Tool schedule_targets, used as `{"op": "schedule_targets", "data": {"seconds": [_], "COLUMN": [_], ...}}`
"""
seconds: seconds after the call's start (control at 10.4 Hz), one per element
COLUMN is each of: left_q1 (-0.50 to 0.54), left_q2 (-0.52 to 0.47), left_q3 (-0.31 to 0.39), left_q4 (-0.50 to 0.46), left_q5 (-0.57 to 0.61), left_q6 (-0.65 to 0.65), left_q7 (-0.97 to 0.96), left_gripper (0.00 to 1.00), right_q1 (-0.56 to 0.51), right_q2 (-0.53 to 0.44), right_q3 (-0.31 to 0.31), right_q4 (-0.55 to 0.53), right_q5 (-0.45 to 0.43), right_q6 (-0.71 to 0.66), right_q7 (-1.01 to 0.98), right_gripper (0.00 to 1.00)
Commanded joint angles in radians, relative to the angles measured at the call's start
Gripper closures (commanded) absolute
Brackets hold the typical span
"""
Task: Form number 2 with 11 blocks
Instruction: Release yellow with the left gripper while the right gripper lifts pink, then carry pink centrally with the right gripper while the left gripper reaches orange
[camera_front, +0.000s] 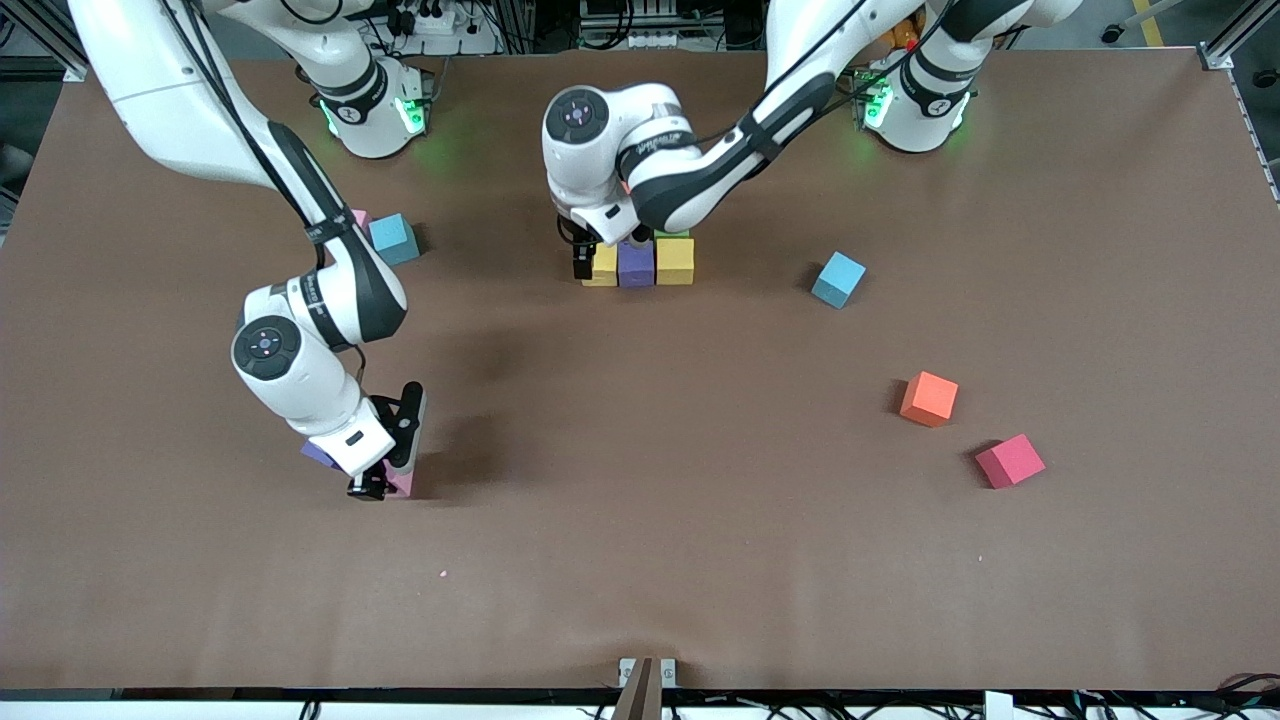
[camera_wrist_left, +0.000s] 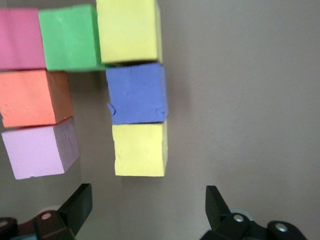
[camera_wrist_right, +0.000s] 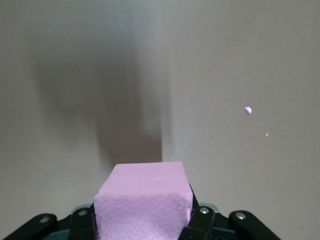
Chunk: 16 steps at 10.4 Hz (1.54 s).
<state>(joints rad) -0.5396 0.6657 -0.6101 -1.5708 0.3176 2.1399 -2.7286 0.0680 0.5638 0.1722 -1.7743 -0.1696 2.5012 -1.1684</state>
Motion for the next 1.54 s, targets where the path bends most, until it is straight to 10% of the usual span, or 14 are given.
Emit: {"op": "schedule_targets", "data": {"seconds": [0.0,0.77,1.45], "left_q1": [0.058,0.378,0.639], "left_q2": [-0.092,-0.166,-0.169], "left_q3": [0.001,0.001,-0.002], "left_q4": [-0.018,-0.014,-0.099], "left_q5": [0.035,0.046,0.049], "left_q6": [-0.070,-0.250,-0.324], "left_q7": [0.068,0.827,1.579], "left_gripper": [0.00,0.00,0.00], "right_q1": [0.045,0.318,0.521], "right_q2": [-0.066,-0.210,-0.085], "right_q3": [-0.002,0.000,0.000], "right_q4": [-0.062,-0.192,-0.157], "right_q5": [0.062,0.065,0.065], "right_q6": [-0.038,-0.145,-0.059], "right_q7": [0.163,1.543,1.996], "right_gripper": [0.72,0.71,0.72]}}
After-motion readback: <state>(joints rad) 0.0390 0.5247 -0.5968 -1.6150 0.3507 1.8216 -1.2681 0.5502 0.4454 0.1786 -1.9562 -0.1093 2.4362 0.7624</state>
